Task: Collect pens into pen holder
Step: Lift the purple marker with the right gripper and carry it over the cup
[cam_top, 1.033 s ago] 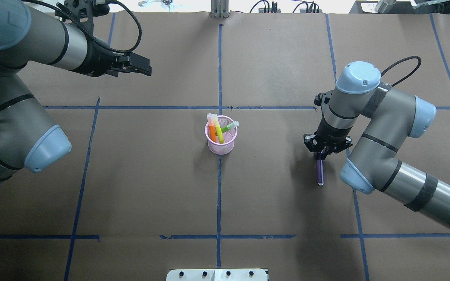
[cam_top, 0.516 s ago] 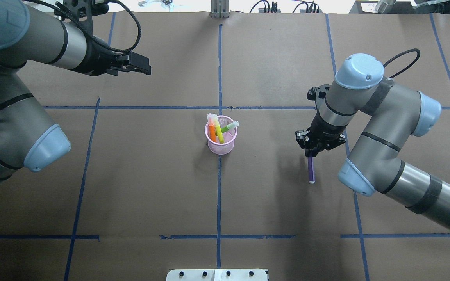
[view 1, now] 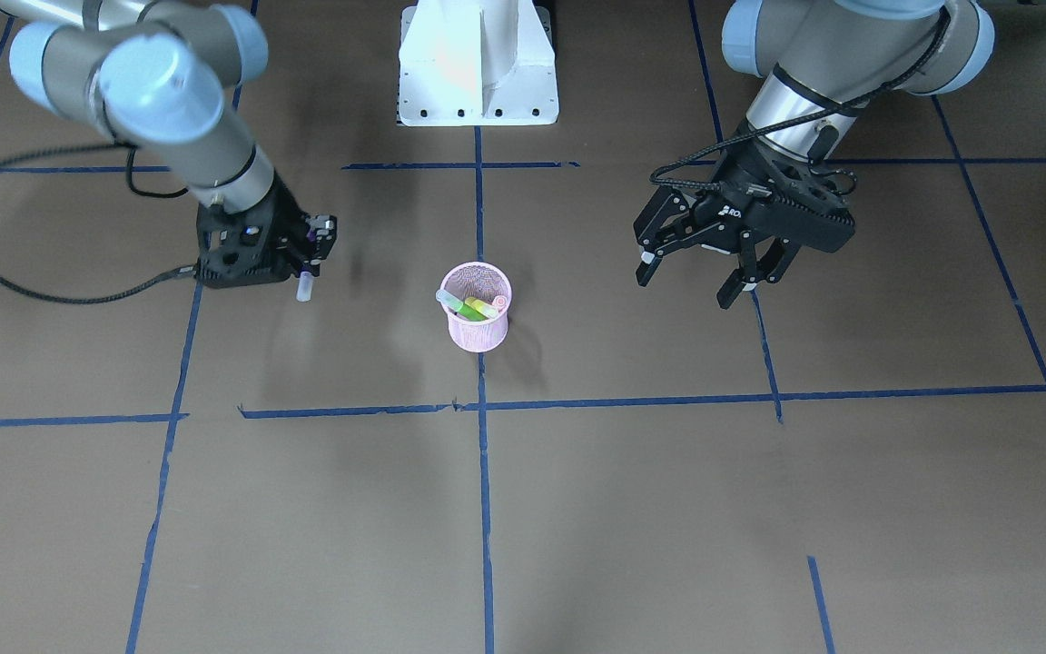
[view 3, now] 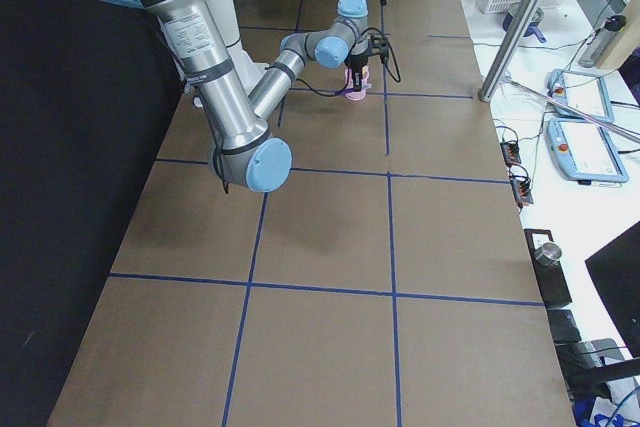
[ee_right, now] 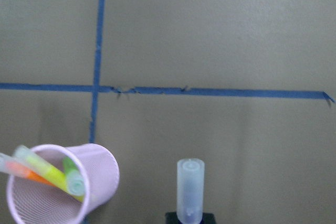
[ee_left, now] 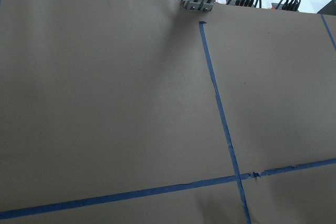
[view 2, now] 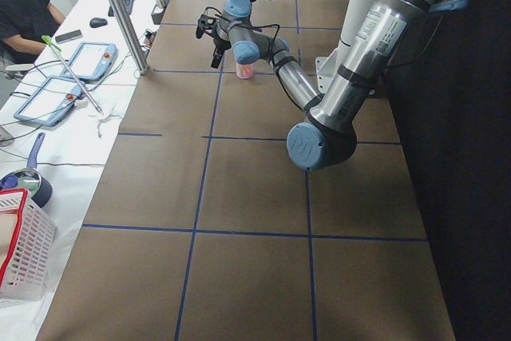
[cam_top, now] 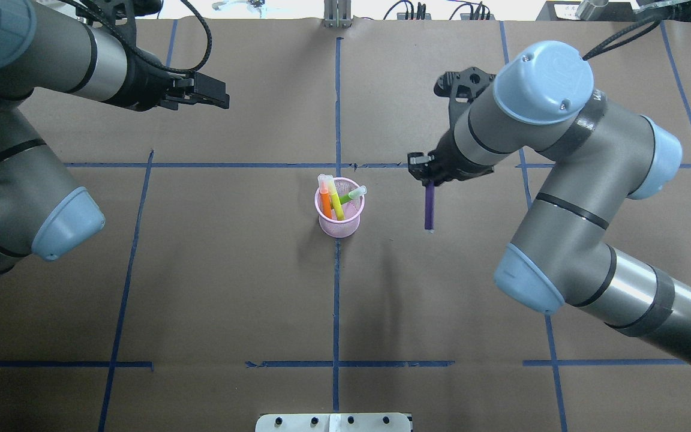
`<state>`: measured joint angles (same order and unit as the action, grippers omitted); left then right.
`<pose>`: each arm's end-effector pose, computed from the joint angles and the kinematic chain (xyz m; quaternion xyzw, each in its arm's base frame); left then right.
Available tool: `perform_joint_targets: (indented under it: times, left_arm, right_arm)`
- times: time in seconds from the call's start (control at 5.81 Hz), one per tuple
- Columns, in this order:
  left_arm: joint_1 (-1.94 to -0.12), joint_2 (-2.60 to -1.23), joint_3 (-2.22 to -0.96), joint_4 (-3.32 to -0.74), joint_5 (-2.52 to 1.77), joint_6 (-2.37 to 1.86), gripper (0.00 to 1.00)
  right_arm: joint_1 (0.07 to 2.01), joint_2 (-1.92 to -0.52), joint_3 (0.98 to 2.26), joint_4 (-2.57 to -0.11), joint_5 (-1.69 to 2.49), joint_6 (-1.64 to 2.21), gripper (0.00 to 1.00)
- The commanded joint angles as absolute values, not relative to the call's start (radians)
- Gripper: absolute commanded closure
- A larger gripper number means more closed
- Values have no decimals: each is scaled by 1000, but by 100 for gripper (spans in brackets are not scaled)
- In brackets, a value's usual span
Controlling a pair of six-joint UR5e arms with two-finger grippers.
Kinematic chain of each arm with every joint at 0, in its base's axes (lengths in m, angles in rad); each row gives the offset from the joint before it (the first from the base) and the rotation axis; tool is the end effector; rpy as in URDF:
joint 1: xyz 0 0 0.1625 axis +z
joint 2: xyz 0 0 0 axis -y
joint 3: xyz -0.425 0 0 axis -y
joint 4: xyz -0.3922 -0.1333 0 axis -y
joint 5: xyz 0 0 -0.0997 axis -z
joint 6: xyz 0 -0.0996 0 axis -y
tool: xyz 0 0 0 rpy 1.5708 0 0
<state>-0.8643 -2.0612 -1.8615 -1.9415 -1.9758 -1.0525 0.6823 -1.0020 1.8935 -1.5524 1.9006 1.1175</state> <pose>0.3198 -0.5196 0.2074 0.2102 0.5185 -0.0335 0.8282 -0.4104 -0.4636 0.1946 0.1088 -0.4447 0.0296 0.8885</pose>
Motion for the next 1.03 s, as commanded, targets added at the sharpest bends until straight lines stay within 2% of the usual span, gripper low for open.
perform_joint_targets:
  times: [0.0,0.52,0.69,0.86]
  left_arm:
    - [-867,-2060,-1862,-1945,-1976,-1049,0]
    - [-868,-2060,-1853,-1945,-1974,-1048,0]
    - [-868,-2060,-1848,-1945,-1974,-1048,0]
    - [-868,-2060,-1847,-1945,-1974,-1049,0]
  right_arm:
    - [572,-927,1930,-1546,1568,1161,100]
    - [321,-937,1899,-1431,939,1161,100]
    - [305,-946,1875,-1319,916,1166,100]
    - [279,-957,1789,-1183,784,1190,100]
